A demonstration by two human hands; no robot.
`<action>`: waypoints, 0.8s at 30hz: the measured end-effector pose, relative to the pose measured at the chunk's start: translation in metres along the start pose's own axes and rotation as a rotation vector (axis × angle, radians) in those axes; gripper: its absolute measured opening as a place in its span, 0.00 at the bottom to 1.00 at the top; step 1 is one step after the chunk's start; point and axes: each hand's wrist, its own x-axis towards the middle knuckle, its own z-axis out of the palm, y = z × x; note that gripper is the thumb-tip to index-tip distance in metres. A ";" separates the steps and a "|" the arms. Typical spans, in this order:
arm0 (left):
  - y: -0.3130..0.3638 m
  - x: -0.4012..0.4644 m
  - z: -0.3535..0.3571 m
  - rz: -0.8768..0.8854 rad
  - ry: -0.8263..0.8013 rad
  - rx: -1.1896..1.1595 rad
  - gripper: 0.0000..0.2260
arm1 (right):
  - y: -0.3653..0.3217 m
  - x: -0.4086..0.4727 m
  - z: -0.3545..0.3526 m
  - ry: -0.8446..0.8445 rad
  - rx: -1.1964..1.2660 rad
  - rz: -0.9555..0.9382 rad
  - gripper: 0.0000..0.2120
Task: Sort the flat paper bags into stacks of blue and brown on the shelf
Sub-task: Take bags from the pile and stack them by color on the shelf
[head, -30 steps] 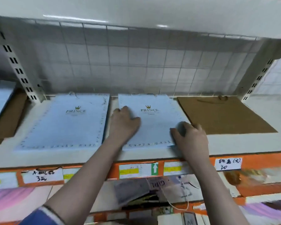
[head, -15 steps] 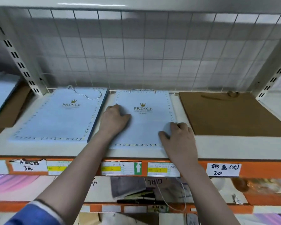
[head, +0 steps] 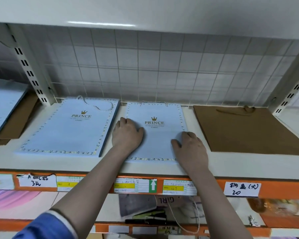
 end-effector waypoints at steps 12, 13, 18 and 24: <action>-0.029 -0.050 -0.036 0.040 0.346 0.152 0.26 | -0.024 -0.008 -0.001 0.114 -0.013 -0.141 0.24; -0.037 -0.057 -0.041 0.006 0.372 0.167 0.26 | -0.031 -0.008 0.000 0.102 -0.032 -0.181 0.25; -0.089 -0.085 -0.072 -0.183 0.392 0.286 0.29 | -0.082 -0.017 0.023 0.101 0.040 -0.305 0.22; -0.163 -0.126 -0.121 -0.322 0.528 0.264 0.26 | -0.159 -0.051 0.037 0.026 0.071 -0.464 0.25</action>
